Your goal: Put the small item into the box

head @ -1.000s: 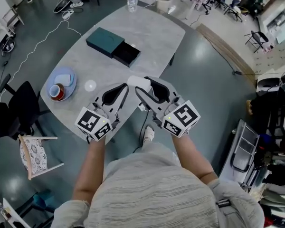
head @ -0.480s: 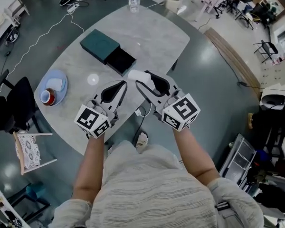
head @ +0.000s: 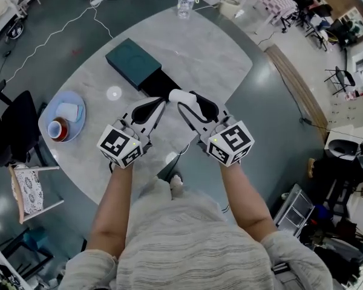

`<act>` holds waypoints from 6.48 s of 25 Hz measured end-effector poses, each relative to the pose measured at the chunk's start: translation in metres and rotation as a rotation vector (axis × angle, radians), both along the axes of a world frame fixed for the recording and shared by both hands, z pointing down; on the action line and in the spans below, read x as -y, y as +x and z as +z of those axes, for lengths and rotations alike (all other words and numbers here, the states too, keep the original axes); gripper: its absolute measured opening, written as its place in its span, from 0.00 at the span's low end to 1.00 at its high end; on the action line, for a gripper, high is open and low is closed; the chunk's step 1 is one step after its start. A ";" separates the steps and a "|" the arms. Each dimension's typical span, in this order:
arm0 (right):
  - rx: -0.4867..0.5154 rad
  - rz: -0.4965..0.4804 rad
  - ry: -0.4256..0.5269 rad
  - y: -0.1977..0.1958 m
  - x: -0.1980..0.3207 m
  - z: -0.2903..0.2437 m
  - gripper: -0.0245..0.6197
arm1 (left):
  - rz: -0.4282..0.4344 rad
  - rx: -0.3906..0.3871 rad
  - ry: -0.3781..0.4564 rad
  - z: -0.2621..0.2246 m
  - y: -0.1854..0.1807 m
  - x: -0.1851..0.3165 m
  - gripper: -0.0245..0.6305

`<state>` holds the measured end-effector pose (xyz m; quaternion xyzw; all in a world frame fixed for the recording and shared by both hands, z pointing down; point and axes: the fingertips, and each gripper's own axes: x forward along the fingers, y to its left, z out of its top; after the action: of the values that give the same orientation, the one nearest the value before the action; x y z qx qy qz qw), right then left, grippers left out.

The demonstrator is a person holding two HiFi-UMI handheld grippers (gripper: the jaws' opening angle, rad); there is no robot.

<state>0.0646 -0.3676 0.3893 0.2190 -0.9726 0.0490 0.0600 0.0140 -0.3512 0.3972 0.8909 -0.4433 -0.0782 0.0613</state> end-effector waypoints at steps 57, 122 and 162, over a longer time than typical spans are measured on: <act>-0.617 -0.613 -0.022 -0.108 0.134 0.248 0.33 | -0.588 -0.001 -0.128 0.140 -0.098 0.125 0.07; -0.527 -0.491 -0.010 -0.120 0.148 0.177 0.41 | -0.580 0.019 -0.065 0.089 -0.110 0.127 0.07; -0.011 -0.310 0.205 -0.052 0.155 -0.048 0.07 | -0.522 0.190 0.127 -0.048 -0.073 0.108 0.07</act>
<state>0.0126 -0.5224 0.3417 0.0715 -0.9943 -0.0615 0.0495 -0.0592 -0.4594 0.3488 0.7520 -0.6556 -0.0351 -0.0589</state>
